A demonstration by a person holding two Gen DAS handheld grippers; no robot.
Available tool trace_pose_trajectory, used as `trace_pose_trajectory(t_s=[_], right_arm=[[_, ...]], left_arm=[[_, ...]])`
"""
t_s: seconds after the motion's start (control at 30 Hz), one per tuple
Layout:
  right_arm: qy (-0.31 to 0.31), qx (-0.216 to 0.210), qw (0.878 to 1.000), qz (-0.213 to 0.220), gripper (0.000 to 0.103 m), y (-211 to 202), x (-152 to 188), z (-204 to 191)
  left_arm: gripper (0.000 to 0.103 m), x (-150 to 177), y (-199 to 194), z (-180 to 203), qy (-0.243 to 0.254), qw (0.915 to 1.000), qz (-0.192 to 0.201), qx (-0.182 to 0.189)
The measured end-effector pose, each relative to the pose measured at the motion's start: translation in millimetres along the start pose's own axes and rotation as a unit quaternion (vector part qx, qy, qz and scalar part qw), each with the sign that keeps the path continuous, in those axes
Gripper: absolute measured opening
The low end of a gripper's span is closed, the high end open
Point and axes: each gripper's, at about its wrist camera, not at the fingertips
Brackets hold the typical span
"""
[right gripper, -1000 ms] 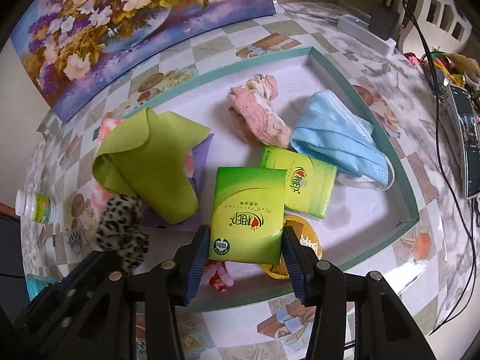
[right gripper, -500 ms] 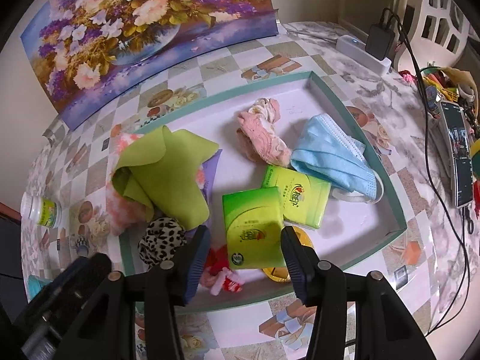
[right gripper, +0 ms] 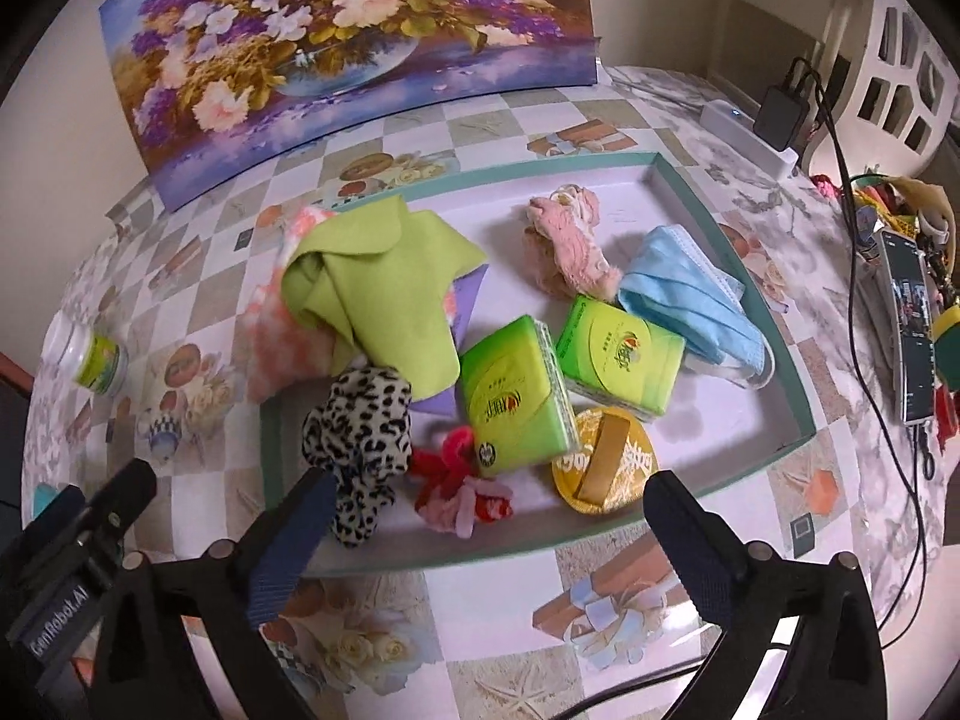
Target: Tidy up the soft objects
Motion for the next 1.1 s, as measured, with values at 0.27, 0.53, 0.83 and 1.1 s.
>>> trace_pose_trajectory(t_s=[0.27, 0.53, 0.83, 1.1], right_arm=[[-0.019, 0.008, 1.0, 0.003, 0.103, -16.0, 12.3, -4.6], [-0.022, 0.014, 1.0, 0.017, 0.103, -33.6, 13.4, -4.3], [-0.029, 0.018, 0.999, 0.029, 0.103, -42.3, 13.9, -6.5], [-0.035, 0.014, 0.999, 0.022, 0.103, -39.6, 14.2, -9.5]], left_arm=[[0.091, 5.0, -17.6, -9.6, -0.001, 0.9999, 0.01, -0.003], [0.091, 7.2, -36.3, -11.1, 0.013, 0.9994, 0.029, -0.014], [0.091, 10.2, -37.5, -15.8, 0.005, 0.9992, 0.018, -0.035], [0.091, 9.0, -39.1, -18.4, -0.001, 0.9993, 0.018, -0.034]])
Point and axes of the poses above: each gripper's, at about its wrist camera, not at the fingertips, and y roughly the way its jaws point, z to its right, x to its underside, and after that the axes turned 13 degrees about z, right-handed
